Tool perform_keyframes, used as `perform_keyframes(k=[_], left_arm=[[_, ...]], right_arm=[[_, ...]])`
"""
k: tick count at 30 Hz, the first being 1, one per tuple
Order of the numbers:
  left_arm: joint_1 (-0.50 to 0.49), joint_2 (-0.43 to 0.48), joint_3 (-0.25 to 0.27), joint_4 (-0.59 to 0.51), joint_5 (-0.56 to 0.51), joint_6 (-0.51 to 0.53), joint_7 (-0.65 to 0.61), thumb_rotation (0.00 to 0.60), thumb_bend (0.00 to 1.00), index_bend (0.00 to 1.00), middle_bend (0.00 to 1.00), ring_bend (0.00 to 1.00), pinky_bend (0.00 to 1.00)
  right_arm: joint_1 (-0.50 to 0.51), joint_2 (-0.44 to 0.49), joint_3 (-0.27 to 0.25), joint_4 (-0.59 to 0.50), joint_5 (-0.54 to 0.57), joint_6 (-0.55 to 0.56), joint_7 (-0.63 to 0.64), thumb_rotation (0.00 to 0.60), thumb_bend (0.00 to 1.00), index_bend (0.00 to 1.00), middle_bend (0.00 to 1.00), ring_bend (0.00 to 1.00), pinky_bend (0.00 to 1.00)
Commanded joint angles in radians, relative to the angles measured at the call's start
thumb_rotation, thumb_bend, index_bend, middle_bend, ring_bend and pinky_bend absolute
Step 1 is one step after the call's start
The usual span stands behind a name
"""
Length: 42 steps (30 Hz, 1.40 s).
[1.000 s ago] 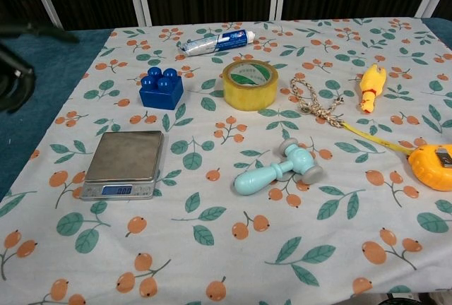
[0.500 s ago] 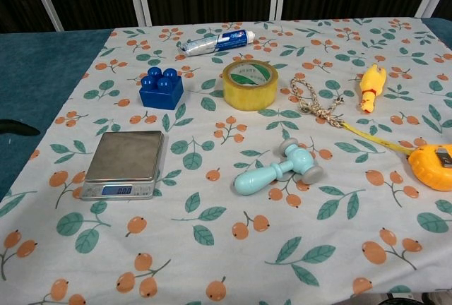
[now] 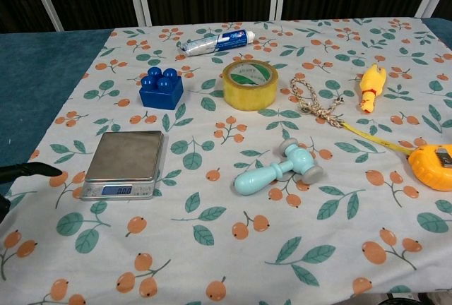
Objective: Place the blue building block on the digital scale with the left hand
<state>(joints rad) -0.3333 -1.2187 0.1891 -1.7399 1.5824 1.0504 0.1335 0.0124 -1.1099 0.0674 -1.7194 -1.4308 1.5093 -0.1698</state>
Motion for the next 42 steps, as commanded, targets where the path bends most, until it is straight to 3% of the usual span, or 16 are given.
perform_keyframes(k=[1,42], left_arm=[[-0.003,-0.015,-0.003,0.012,-0.003,-0.008,-0.009,0.600,0.47,0.07,0.66,0.70,0.80],[-0.036,-0.067,-0.010,0.060,-0.030,-0.069,0.014,0.600,0.47,0.09,0.65,0.70,0.80]], right_arm=[[0.000,0.000,0.000,0.000,-0.001,0.000,0.001,0.600,0.22,0.00,0.00,0.06,0.18],[0.000,0.004,0.000,0.000,0.000,-0.004,0.007,0.600,0.22,0.00,0.00,0.06,0.18]])
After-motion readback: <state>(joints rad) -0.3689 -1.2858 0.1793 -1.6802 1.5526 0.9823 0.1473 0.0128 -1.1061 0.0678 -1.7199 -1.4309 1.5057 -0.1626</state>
